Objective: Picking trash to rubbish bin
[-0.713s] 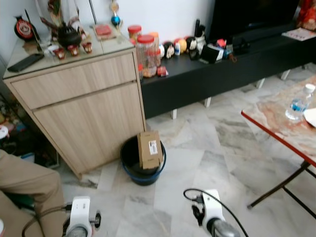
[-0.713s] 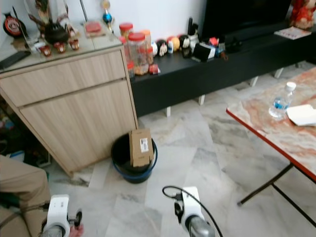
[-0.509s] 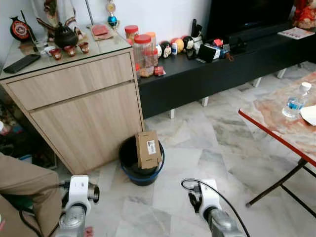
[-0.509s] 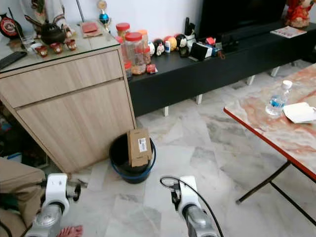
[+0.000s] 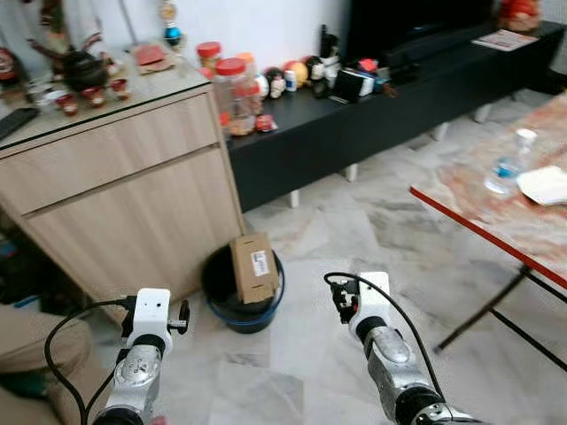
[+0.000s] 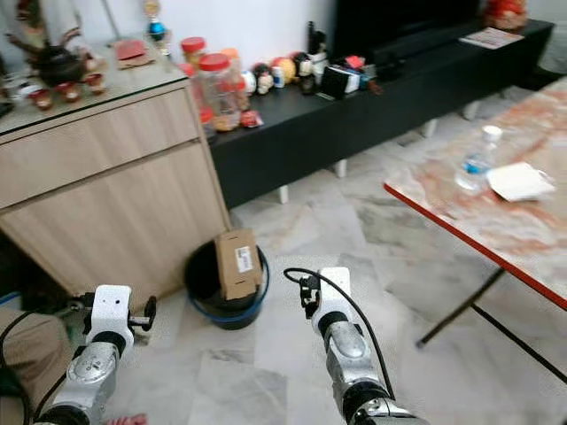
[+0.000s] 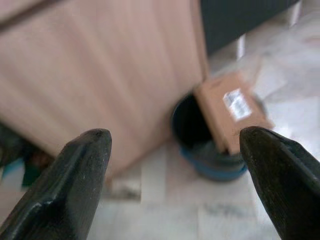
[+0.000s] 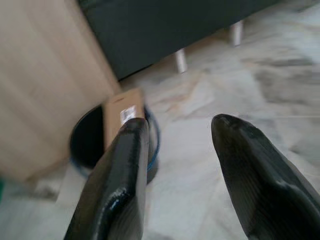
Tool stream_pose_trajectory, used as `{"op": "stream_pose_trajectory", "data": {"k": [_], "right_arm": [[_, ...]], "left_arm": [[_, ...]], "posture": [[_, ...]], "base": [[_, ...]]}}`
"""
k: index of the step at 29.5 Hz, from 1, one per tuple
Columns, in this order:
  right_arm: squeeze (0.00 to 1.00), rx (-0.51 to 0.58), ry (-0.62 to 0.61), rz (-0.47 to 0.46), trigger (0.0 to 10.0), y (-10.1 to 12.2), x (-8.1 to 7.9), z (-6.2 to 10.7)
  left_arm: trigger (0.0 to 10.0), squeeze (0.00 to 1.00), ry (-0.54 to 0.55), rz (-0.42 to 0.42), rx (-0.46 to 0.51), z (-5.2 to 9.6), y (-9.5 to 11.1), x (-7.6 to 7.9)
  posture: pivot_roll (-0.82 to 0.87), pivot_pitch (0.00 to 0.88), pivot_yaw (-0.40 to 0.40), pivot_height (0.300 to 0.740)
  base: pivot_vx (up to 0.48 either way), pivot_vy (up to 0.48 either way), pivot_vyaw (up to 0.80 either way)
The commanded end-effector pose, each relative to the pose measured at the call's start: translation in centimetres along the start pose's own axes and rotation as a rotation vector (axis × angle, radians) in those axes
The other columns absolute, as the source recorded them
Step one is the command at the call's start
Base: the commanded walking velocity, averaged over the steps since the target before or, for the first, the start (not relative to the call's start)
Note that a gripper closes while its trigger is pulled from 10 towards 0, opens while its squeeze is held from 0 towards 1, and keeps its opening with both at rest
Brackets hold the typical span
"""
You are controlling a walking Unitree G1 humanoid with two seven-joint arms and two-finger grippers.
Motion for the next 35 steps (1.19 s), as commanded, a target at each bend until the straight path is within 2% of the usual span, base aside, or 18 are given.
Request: {"op": "stream_pose_trajectory", "data": {"k": [1,3,8,10,14,17,19,24,35], "right_arm": [[0.00,0.085,0.037,0.008,10.0,2.2,-1.3,-0.7],[0.00,0.103,0.042,0.018,10.0,2.6,-1.6,-0.8],[0.00,0.248,0.081,0.057,10.0,6.4,-3.4,-1.5],[0.00,0.276,0.094,0.064,10.0,7.2,-3.9,-1.6],[0.00,0.316,0.111,0.106,10.0,8.4,-4.9,-1.8],[0.00,0.379,0.136,0.136,10.0,10.5,-6.1,-2.0],[0.00,0.395,0.127,0.131,10.0,11.0,-6.1,-2.0],[0.00,0.417,0.108,0.145,10.0,11.5,-5.9,-2.0],[0.00,0.442,0.082,0.173,10.0,11.3,-5.6,-1.5]], "left_arm": [[10.0,0.00,0.021,0.008,0.076,-0.2,1.5,-0.7],[10.0,0.00,0.018,0.003,0.101,-0.2,2.0,-0.8],[10.0,0.00,0.079,0.018,0.200,-0.3,4.4,-2.0],[10.0,0.00,0.095,0.032,0.217,-0.5,5.1,-2.2],[10.0,0.00,0.106,0.054,0.248,-1.1,6.6,-2.1],[10.0,0.00,0.091,0.062,0.297,-1.8,8.8,-1.5],[10.0,0.00,0.082,0.070,0.313,-2.0,9.5,-1.2],[10.0,0.00,0.080,0.113,0.349,-2.0,10.8,-0.8],[10.0,0.00,0.083,0.117,0.333,-1.9,10.1,-1.4]], "posture": [[0.08,0.000,0.112,0.740],[0.08,0.000,0.113,0.740],[0.08,0.000,0.099,0.740],[0.09,0.000,0.090,0.740],[0.07,0.000,0.093,0.740],[0.05,0.000,0.107,0.740],[0.04,0.000,0.112,0.740],[0.02,0.000,0.120,0.740],[0.02,0.000,0.095,0.740]], "base": [[0.000,0.000,-0.79],[0.000,0.000,-0.80],[0.000,0.000,-0.80],[0.000,0.000,-0.80],[0.000,0.000,-0.80],[0.000,0.000,-0.80],[0.000,0.000,-0.80],[0.000,0.000,-0.80],[0.000,0.000,-0.80]]}}
Point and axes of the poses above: a point about 5 cm out from each wrist's last joint towards the gripper, its own z axis pointing back from the gripper into the wrist, its own y axis along the axis of the wrist's last joint, x = y × z, the point moved 5 cm from there along -z, pointing out of the wrist towards the gripper, and after that the axes turned 15 degrees about -z, right-handed, at the moved point
